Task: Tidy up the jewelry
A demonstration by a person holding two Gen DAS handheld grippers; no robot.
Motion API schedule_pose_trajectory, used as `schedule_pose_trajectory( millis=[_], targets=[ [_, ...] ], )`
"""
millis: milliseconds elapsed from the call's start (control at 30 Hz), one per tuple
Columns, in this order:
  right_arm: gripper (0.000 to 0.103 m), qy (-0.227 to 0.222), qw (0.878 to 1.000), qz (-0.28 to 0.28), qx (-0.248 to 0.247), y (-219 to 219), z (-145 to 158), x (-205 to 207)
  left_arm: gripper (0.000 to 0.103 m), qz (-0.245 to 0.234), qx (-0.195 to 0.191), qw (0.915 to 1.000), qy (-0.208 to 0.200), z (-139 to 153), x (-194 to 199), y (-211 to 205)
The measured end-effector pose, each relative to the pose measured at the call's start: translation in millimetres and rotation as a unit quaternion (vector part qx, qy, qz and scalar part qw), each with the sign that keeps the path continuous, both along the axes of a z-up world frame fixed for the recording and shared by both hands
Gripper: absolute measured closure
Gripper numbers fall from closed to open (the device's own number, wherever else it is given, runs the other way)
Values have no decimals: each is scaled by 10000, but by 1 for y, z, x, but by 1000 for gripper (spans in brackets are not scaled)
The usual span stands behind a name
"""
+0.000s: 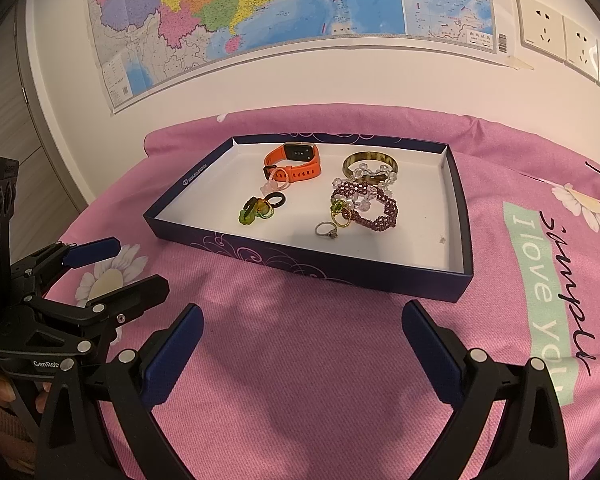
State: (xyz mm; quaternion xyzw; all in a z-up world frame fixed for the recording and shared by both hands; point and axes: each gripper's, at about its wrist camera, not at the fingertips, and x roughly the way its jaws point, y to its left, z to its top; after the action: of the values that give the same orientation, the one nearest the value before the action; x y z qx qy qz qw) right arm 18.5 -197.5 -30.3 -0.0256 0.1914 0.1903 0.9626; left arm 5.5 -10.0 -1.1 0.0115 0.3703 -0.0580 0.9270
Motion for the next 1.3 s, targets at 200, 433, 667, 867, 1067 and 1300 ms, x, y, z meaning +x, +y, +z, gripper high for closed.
schedule_pose_trajectory(
  millis=[200,433,667,867,1067,1300],
  targets=[
    [7,0,10000,0,5,-1,0,0,5,0,9,10000,-4,0,0,0],
    [7,7,10000,-10,10,-1,0,1,5,-2,9,10000,-4,0,0,-1],
    [7,8,10000,-11,11,-1,0,2,5,2,5,10000,-4,-1,-1,-2],
    [7,4,10000,-15,8,-1,0,1,5,16,-2,10000,-37,-1,-2,-2],
    [7,-20,10000,-31,-15,-2,0,0,5,0,-87,9999,-114,3,-1,1],
    [7,56,9998,-201,2,-13,-2,2,5,-120,-37,9995,-295,7,-6,-1]
  ],
)
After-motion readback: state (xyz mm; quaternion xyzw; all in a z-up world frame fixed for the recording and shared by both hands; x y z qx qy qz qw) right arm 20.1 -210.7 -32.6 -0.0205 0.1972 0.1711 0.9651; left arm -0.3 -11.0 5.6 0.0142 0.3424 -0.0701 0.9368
